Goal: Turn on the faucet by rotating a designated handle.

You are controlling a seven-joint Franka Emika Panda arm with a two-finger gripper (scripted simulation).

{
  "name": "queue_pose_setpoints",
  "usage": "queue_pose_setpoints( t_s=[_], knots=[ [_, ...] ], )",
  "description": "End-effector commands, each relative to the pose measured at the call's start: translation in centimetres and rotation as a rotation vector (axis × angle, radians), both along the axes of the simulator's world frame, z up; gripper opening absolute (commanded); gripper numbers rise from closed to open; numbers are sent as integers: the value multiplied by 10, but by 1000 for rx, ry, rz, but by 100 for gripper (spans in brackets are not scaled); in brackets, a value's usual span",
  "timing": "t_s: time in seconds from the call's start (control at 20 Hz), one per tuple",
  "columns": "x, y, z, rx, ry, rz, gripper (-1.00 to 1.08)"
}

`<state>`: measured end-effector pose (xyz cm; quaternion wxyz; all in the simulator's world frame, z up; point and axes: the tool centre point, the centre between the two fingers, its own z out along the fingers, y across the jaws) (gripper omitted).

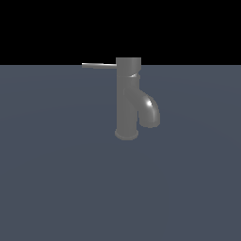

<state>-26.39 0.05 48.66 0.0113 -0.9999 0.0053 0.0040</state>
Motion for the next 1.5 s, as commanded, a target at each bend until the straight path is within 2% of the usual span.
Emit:
queue_pose_setpoints(
  t_s=[0.0,0.45,0.85,1.15,1.45],
  knots=[
    [0,0,0,0,0,0,-100],
    [4,10,16,28,-50,-17,-100],
    [8,10,15,29,-48,-34,-100],
    [23,12,14,32,-43,-91,-100],
    [49,16,10,38,-35,-187,-100]
  ],
)
